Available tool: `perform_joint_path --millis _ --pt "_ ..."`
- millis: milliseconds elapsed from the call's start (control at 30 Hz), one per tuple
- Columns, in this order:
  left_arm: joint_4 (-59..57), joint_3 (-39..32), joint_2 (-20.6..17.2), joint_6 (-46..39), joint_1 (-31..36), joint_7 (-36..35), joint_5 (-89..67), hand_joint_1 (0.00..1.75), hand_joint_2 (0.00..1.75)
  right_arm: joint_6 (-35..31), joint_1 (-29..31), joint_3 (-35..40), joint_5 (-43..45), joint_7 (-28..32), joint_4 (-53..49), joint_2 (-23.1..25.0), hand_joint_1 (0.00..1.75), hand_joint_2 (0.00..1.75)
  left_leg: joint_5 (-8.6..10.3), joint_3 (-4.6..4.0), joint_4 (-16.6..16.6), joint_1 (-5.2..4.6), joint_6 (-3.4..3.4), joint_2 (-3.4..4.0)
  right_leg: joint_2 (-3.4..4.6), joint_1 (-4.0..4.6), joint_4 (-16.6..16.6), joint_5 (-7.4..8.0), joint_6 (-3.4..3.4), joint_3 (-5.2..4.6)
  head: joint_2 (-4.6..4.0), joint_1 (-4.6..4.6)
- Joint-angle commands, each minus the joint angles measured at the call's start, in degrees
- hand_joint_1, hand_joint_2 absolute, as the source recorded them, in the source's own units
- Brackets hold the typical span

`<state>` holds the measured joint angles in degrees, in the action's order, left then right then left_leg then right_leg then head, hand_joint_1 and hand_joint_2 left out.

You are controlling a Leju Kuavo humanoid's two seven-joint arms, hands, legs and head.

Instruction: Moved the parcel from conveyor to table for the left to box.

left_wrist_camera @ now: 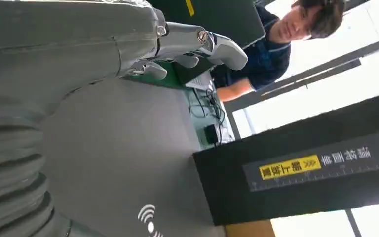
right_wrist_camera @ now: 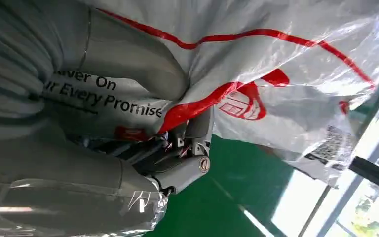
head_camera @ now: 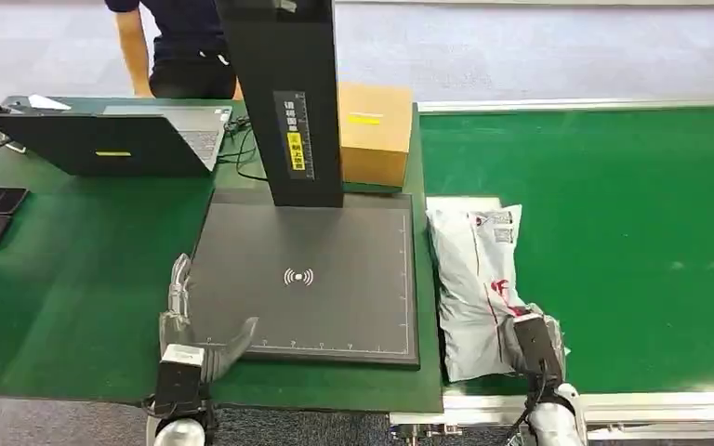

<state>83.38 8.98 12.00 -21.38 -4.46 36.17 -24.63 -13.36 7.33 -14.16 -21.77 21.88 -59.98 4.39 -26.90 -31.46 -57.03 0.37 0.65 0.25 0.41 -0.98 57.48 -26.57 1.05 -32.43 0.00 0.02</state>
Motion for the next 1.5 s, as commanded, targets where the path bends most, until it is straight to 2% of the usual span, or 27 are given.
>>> perform_joint_path --millis 33,233,367,600,833,967,1067,1133,1267,1500 --pt "1.71 -2.91 0.93 0.29 -0.31 0.37 -0.95 0.00 1.75 -4.55 -6.61 -3.19 -3.67 2.18 -19.32 5.27 1.75 1.75 0.00 -0.08 -0.01 -0.02 0.00 -0.05 -0.07 -0.02 0.03 -0.03 -0.03 -0.06 0.00 0.00" --pt "3.89 -3.88 1.70 0.56 -1.22 0.61 -1.37 0.00 1.75 -6.58 -10.13 0.06 -4.51 5.02 -34.04 7.23 1.75 1.75 -0.02 -0.20 -0.04 -0.04 0.00 -0.05 -0.07 -0.05 0.10 -0.05 -0.05 -0.19 0.00 0.00" --pt "5.36 -4.13 2.05 0.18 -2.21 0.73 -1.68 0.00 1.75 -8.79 -10.21 3.40 -5.95 6.80 -37.88 7.21 1.75 1.75 -0.03 -0.14 -0.01 0.00 0.00 0.02 0.00 0.00 0.02 -0.03 -0.08 -0.12 0.00 -0.02" --pt "8.88 -4.59 2.69 -1.68 -5.31 1.02 -1.96 0.00 1.75 -11.95 -7.55 11.79 -10.00 7.94 -40.76 4.11 1.73 1.75 -0.04 -0.15 -0.01 0.02 -0.01 0.17 0.15 0.02 0.00 0.03 -0.07 -0.16 0.00 -0.02" --pt "11.17 -4.24 2.92 -2.76 -7.46 1.16 -2.19 0.00 1.75 -10.90 -4.73 18.56 -13.09 7.00 -39.36 1.37 1.73 1.75 -0.01 0.00 0.12 0.06 -0.04 0.21 0.18 0.08 -0.20 0.10 -0.10 0.01 0.00 0.02" --pt "11.75 -3.82 2.80 -2.66 -7.75 1.06 -1.92 0.00 1.75 -7.86 -1.65 23.44 -15.80 5.39 -35.42 -1.20 1.73 1.75 -0.01 -0.12 0.03 0.03 -0.03 0.15 0.13 0.03 -0.07 0.06 -0.05 -0.11 0.00 0.00" --pt "10.73 -3.20 2.30 -2.57 -6.66 1.24 -2.14 0.00 1.75 -7.03 2.25 25.80 -18.14 3.12 -27.97 -1.51 1.71 1.75 0.01 -0.10 0.07 0.03 -0.03 0.23 0.20 0.04 -0.11 0.11 -0.05 -0.10 0.00 0.00" --pt "11.05 -2.78 1.81 -4.09 -6.90 2.03 -1.64 0.00 1.75 -6.29 7.05 25.84 -16.22 2.40 -19.76 -0.69 1.71 1.75 0.09 0.01 0.21 0.07 -0.04 0.24 0.20 0.09 -0.29 0.21 -0.09 0.03 0.00 0.00" --pt "11.46 -1.71 0.42 -7.21 -8.39 2.12 -0.81 0.00 1.75 -6.44 14.15 25.55 -10.74 6.54 -5.39 -0.88 1.75 1.75 0.06 0.01 0.13 0.05 -0.01 0.38 0.35 0.05 -0.18 0.19 -0.04 -0.03 0.00 0.00" --pt "11.71 -0.67 -0.39 -9.39 -10.22 1.86 -0.23 0.00 1.75 -6.54 16.33 25.33 -6.88 9.17 3.63 -0.77 1.64 1.75 0.10 0.04 0.17 0.05 -0.02 0.04 0.00 0.05 -0.20 0.08 -0.07 0.09 0.00 -0.02"
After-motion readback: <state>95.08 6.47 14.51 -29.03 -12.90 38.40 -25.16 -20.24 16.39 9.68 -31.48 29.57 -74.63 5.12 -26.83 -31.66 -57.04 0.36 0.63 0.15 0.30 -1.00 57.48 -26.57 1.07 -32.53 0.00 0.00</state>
